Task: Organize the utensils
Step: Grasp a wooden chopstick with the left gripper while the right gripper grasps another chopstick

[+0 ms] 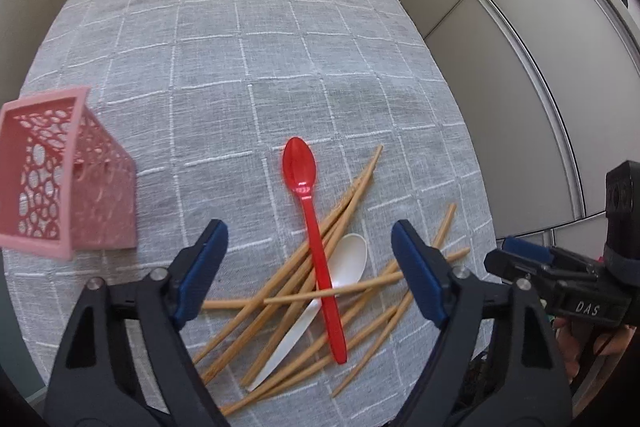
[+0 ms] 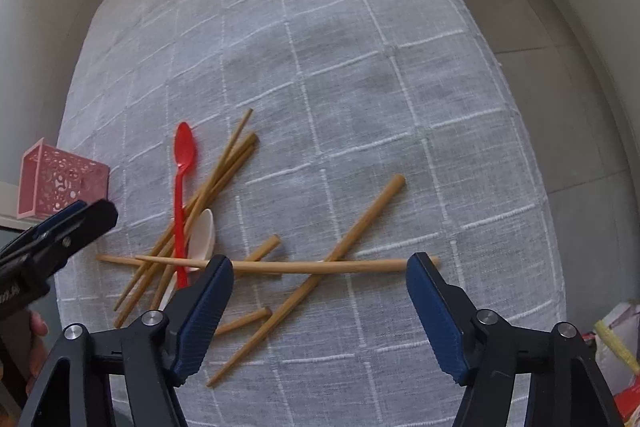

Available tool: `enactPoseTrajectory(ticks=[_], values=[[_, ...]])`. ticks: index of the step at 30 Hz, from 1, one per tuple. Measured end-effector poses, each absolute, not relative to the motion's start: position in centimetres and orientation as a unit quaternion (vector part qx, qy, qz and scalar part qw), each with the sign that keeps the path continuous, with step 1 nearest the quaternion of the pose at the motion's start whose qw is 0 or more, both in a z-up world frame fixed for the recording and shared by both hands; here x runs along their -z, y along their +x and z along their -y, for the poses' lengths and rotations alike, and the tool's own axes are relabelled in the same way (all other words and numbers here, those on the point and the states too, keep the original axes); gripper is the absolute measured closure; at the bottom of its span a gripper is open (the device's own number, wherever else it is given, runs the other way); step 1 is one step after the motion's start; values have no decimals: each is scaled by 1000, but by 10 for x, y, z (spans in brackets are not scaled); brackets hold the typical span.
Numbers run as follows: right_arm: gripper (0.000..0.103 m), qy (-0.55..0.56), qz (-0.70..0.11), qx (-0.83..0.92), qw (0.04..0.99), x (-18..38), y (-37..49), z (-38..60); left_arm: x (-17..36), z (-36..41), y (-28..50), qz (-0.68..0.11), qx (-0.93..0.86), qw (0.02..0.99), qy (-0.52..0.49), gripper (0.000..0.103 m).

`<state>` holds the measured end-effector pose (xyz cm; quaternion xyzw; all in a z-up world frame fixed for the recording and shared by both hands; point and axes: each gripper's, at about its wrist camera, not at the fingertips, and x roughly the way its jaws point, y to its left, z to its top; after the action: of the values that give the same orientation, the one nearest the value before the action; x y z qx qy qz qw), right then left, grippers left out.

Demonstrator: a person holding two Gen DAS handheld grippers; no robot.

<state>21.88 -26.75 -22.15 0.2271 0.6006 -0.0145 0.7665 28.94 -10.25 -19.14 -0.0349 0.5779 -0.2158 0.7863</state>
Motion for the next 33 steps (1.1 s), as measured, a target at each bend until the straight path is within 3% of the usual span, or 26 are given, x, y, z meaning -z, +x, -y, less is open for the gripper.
enactPoseTrajectory(ticks=[6, 9, 14, 17, 18, 33], values=[[50, 298, -616, 31, 729, 252, 219, 295, 208, 142, 303, -574, 281, 769, -23, 54], [51, 324, -615, 46, 718, 261, 215, 306, 221, 161, 309, -573, 289, 767, 3, 63], [51, 340, -618, 42, 708, 265, 212, 310, 237, 178, 314, -574, 283, 767, 36, 69], [51, 345, -620, 39, 704, 270, 215, 312, 243, 184, 316, -573, 275, 771, 44, 80], [51, 347, -622, 39, 701, 271, 215, 312, 244, 184, 317, -572, 272, 773, 45, 89], [52, 424, -615, 52, 662, 304, 234, 300, 190, 142, 305, -494, 251, 832, 33, 97]])
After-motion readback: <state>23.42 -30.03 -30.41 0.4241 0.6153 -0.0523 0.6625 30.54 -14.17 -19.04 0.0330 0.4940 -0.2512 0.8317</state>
